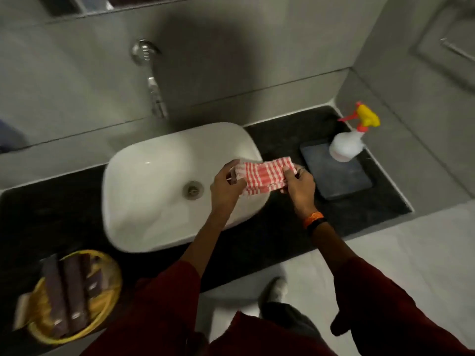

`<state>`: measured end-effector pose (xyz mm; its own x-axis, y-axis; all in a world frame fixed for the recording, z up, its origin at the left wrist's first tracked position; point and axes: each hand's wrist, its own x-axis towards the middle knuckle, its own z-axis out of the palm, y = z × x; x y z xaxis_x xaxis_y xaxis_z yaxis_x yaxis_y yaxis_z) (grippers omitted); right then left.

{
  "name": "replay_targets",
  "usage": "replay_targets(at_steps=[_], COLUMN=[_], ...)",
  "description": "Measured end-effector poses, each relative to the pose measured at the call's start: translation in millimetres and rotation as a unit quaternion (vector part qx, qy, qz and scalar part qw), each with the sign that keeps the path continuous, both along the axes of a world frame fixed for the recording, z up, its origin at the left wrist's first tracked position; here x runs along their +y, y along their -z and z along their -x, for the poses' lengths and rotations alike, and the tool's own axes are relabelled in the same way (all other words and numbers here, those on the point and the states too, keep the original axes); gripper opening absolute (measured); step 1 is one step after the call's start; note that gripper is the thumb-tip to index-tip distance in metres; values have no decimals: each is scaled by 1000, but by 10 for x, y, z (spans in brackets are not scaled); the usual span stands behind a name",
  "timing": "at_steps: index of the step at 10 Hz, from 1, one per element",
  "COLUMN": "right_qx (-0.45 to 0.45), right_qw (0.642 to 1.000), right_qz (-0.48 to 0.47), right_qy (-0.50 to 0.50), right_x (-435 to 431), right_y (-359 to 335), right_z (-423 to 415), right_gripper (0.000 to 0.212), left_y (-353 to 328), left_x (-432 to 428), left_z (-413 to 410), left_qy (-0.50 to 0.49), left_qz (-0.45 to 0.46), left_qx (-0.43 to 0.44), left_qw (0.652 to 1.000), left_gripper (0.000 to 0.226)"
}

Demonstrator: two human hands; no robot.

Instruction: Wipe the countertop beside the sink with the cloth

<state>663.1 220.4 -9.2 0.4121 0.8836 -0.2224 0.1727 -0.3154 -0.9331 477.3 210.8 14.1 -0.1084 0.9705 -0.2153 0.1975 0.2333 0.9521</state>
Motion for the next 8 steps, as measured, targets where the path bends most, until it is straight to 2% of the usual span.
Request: replay_targets(at_steps=[2, 3, 4, 5, 6, 7, 8], right_qx=[-90, -87, -111, -130, -151, -282, -390], right_qw=[995, 994, 992, 990, 983, 939, 900], right_qz=[39, 36, 39, 47, 109, 187, 171], right_qy=[32, 49, 45, 36, 1, -63, -88], right_x=[202, 272, 310, 365, 393, 431, 429], right_y=[217, 324, 409, 557, 642, 697, 629], right_z=[-1483, -1969, -2291, -2529, -2626, -2659, -2556], right_gripper=[15, 29, 30, 22, 33, 45, 53], left_y=[170, 310, 468, 669, 863, 1001, 1054], left_x=[245, 352, 458, 630, 705, 673, 643], left_z=[-1502, -2024, -2395, -2650, -2801, -2863, -2811], left_qy=[58, 70, 99, 115, 153, 202, 243], left_qz=[29, 63, 89, 120, 119, 80, 45], left_qx=[22, 32, 46, 82, 223, 368, 456], left_qw=[998, 995, 990, 983, 955, 904, 855], left_gripper=[50, 44, 34, 36, 30, 39, 56])
